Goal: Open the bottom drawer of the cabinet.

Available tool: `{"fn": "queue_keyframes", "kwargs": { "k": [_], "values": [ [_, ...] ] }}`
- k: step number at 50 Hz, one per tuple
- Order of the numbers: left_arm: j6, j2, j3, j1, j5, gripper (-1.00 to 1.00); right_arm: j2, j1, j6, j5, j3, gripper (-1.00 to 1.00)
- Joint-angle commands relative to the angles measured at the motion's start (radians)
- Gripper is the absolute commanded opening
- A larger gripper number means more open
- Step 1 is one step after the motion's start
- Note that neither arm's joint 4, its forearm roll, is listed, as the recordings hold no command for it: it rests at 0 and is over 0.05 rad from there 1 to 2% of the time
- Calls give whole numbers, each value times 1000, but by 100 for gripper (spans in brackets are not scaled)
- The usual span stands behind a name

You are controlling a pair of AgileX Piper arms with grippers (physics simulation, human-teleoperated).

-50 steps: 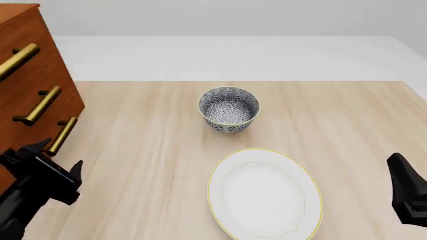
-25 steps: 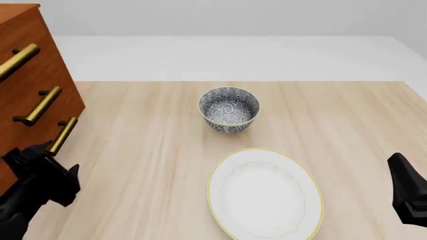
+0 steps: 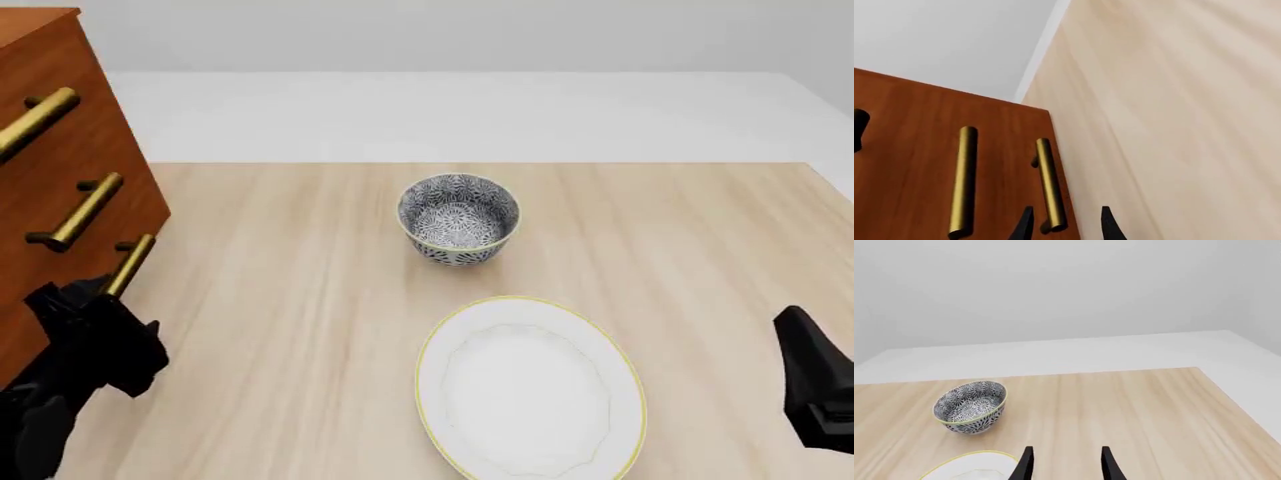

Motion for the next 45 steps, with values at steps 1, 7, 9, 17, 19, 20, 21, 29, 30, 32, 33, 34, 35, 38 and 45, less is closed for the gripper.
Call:
{"fn": "queue_keyframes", "kwargs": {
  "k": [1,7,9,17,19,20,21,29,30,32,33,34,35,38,45],
  "values": [
    [29,53,-43,21,0,100,0,-4,1,0,0,100],
    [45,71,-59,34,0,100,1,-5,2,2,0,100],
    [46,78,-64,38,0,100,1,-5,3,1,0,100],
    [63,95,-78,59,0,100,0,-4,6,1,0,100],
    [66,98,-81,64,0,100,0,-4,6,2,0,100],
    [67,99,-83,66,0,100,0,-4,7,2,0,100],
    [68,100,-84,67,0,100,-1,-4,7,3,0,100],
    [79,124,-104,87,0,100,0,-6,7,1,0,100],
    [80,127,-106,88,0,100,0,-6,7,0,0,100],
    [83,134,-111,91,0,100,0,-7,7,1,0,100],
    [83,134,-112,93,0,100,0,-7,6,1,0,100],
    [84,135,-113,93,0,100,0,-7,7,0,0,100],
    [85,137,-114,94,0,100,0,-6,6,1,0,100],
    [86,149,-123,97,0,100,0,-7,7,1,0,100],
    [92,176,-147,107,0,100,0,-6,7,1,0,100]
  ]
}}
